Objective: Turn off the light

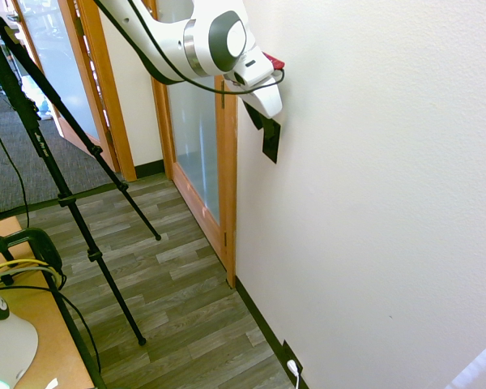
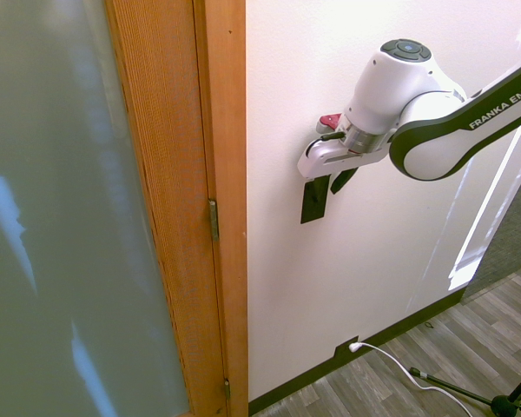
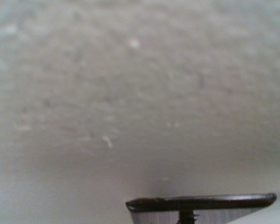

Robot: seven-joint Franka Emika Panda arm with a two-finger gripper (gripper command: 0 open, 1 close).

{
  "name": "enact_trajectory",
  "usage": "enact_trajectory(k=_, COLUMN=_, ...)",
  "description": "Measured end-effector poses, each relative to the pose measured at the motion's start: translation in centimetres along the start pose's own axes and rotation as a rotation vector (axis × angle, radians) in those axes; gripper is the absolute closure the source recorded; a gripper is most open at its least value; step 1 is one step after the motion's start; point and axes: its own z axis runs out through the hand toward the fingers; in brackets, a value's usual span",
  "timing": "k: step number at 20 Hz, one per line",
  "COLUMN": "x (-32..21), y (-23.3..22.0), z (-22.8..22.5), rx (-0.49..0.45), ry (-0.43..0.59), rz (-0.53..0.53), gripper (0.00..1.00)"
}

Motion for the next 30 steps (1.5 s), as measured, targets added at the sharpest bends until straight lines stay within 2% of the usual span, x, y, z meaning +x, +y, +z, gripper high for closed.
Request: enact_trajectory(k=30, x=-0.9, y=-0.4, z=3.5, rx=-0.037, ry=-0.054, rz=0.013, gripper=1.00)
